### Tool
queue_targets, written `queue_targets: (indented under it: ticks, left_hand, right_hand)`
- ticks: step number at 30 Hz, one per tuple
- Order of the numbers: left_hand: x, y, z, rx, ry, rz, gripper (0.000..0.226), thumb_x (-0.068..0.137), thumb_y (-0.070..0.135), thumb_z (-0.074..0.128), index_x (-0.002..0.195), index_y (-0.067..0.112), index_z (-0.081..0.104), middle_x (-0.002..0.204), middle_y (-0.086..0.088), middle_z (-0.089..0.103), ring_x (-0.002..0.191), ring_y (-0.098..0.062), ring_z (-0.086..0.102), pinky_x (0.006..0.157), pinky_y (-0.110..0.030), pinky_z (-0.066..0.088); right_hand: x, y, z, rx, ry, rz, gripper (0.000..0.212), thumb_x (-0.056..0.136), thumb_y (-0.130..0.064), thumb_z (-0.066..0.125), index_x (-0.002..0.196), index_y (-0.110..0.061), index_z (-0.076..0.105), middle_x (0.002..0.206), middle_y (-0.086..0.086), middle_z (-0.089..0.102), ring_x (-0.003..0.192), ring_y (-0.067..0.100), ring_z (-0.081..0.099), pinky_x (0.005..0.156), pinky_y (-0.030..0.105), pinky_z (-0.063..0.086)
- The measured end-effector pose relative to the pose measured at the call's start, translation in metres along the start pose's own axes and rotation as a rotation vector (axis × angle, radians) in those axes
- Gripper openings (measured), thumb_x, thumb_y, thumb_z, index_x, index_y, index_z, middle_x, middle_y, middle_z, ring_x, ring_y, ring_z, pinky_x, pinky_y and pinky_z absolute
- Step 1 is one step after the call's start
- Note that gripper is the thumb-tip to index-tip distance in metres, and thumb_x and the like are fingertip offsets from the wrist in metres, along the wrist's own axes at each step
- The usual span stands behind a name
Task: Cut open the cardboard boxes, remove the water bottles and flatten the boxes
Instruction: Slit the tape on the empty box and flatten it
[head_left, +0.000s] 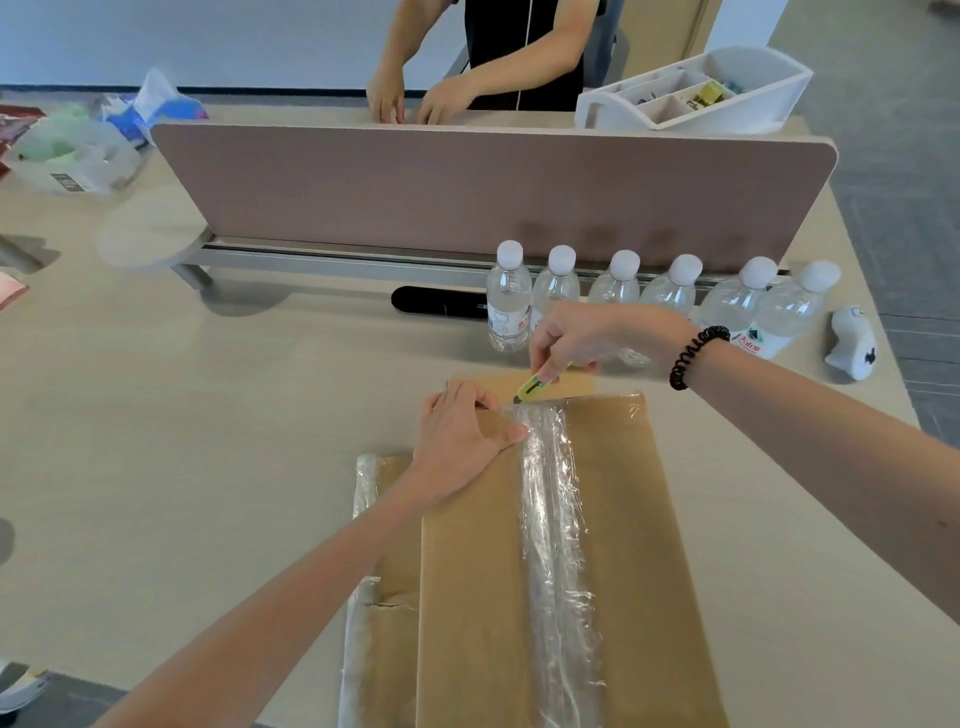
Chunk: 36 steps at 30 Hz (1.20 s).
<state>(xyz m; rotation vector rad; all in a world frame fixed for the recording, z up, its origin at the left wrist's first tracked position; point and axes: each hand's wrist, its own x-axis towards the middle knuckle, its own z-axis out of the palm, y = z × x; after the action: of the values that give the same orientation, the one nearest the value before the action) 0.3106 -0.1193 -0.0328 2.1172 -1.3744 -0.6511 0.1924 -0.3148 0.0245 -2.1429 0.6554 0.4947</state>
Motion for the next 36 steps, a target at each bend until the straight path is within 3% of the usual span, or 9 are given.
queue_targets:
  ticks: [10,14,18,26,29,30,32,34,36]
  left_hand:
    - [0.001,-0.002,0.004,0.044,0.012,0.045,0.043,0.078,0.056,0.071,0.100,0.024,0.051,0.108,0.009,0.057,0.106,-0.007,0.046,0.105,-0.025,0.024]
    - [0.000,-0.001,0.004,0.056,0.005,0.051,0.042,0.080,0.055,0.070,0.099,0.025,0.049,0.106,0.010,0.056,0.104,-0.007,0.043,0.104,-0.025,0.024]
    - [0.000,-0.003,0.005,0.066,0.013,0.064,0.041,0.080,0.055,0.071,0.098,0.025,0.049,0.104,0.011,0.056,0.103,-0.008,0.047,0.101,-0.020,0.020]
    - [0.000,-0.002,0.005,0.077,0.012,0.078,0.042,0.079,0.056,0.070,0.098,0.025,0.049,0.102,0.012,0.055,0.099,-0.006,0.047,0.100,-0.021,0.021]
    - [0.000,-0.001,0.005,0.065,0.011,0.088,0.041,0.079,0.055,0.071,0.097,0.025,0.049,0.101,0.012,0.055,0.099,-0.006,0.046,0.099,-0.021,0.022]
    - [0.000,-0.001,0.004,0.059,0.009,0.086,0.041,0.080,0.055,0.071,0.097,0.025,0.049,0.101,0.012,0.055,0.099,-0.006,0.046,0.098,-0.020,0.022]
    - [-0.001,-0.001,0.004,0.052,-0.001,0.090,0.042,0.079,0.056,0.069,0.097,0.025,0.048,0.102,0.011,0.054,0.101,-0.007,0.046,0.098,-0.020,0.021]
    - [-0.001,-0.003,0.003,0.056,0.007,0.119,0.041,0.079,0.057,0.067,0.097,0.025,0.048,0.102,0.010,0.051,0.101,-0.008,0.046,0.099,-0.023,0.023]
    - [-0.002,-0.003,0.004,0.072,0.057,0.173,0.039,0.080,0.053,0.068,0.096,0.023,0.050,0.102,0.009,0.048,0.100,-0.009,0.044,0.096,-0.023,0.024]
  right_hand:
    - [-0.004,0.008,-0.009,-0.060,-0.047,0.007,0.004,0.086,-0.009,0.067,0.085,-0.008,0.071,0.064,-0.004,0.064,0.039,0.012,0.039,0.040,0.015,0.032]
    - [-0.003,0.005,-0.011,-0.088,-0.083,0.021,0.006,0.086,-0.010,0.066,0.088,-0.006,0.071,0.067,0.005,0.064,0.039,0.013,0.041,0.041,0.014,0.033]
    - [-0.006,0.006,-0.015,-0.127,-0.091,0.024,0.005,0.087,-0.010,0.065,0.084,-0.009,0.069,0.053,-0.012,0.060,0.035,0.009,0.041,0.046,0.016,0.035]
    - [-0.012,0.008,-0.014,-0.119,-0.105,0.032,0.005,0.086,-0.010,0.066,0.082,-0.012,0.069,0.067,0.000,0.065,0.049,0.023,0.045,0.042,0.015,0.035]
    - [-0.010,0.013,-0.010,-0.147,-0.073,0.022,0.003,0.078,-0.022,0.067,0.076,-0.021,0.069,0.075,0.011,0.069,0.065,0.041,0.055,0.057,0.031,0.049]
    - [-0.010,0.014,-0.009,-0.157,-0.052,0.015,0.004,0.074,-0.026,0.067,0.074,-0.023,0.069,0.075,0.011,0.069,0.074,0.042,0.061,0.068,0.043,0.052]
    - [-0.014,0.018,-0.003,-0.148,0.013,-0.021,0.005,0.074,-0.023,0.068,0.069,-0.024,0.068,0.072,0.003,0.068,0.080,0.034,0.063,0.077,0.049,0.051]
    - [-0.022,0.022,0.000,-0.055,0.105,-0.042,0.015,0.079,-0.014,0.069,0.068,-0.024,0.068,0.073,0.002,0.068,0.073,0.032,0.061,0.063,0.039,0.052]
    - [-0.033,0.029,-0.001,0.082,0.217,-0.029,0.010,0.082,-0.010,0.069,0.075,-0.015,0.071,0.078,0.012,0.069,0.061,0.031,0.053,0.045,0.026,0.043]
